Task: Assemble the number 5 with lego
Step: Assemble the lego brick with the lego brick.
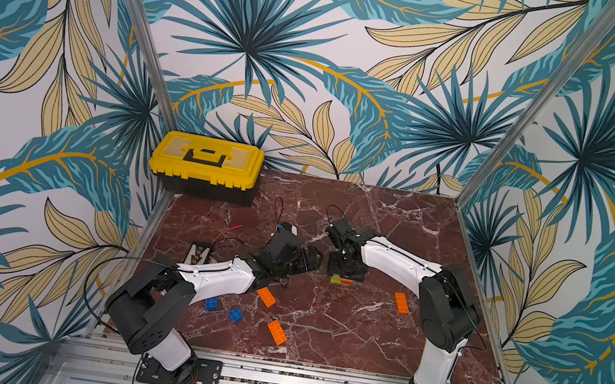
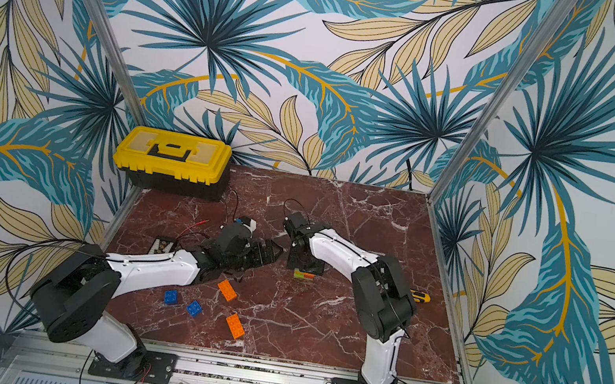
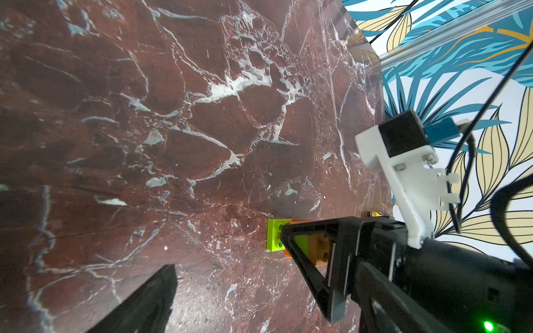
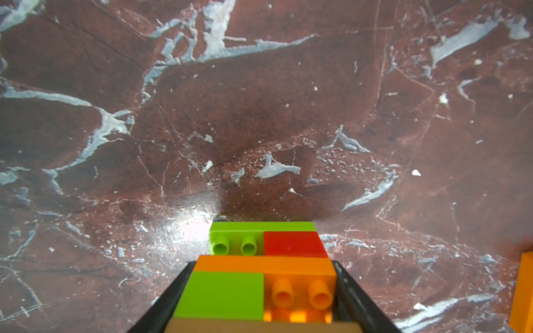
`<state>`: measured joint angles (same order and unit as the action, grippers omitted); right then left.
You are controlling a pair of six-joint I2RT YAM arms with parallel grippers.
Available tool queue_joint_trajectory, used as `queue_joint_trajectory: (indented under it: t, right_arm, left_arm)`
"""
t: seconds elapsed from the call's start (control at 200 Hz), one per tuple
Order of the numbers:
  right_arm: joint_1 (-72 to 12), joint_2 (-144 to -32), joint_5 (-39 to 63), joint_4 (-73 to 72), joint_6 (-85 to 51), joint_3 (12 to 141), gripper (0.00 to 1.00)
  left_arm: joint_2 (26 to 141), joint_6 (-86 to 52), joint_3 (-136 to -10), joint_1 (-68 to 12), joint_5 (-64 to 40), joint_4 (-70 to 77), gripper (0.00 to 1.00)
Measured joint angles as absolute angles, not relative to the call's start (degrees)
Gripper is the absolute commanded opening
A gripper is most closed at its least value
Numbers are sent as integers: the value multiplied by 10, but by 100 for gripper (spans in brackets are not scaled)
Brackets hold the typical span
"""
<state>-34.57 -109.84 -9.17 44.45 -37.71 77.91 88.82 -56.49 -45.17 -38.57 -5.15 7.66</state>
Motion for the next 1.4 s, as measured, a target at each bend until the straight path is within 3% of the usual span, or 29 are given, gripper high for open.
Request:
queue_joint_trajectory:
  t: [1.402]
  right_arm:
    - [-342,-1086,-82,426,-375,764,67]
  left_arm:
    - [888,-571,-452,-386,-52,76,100]
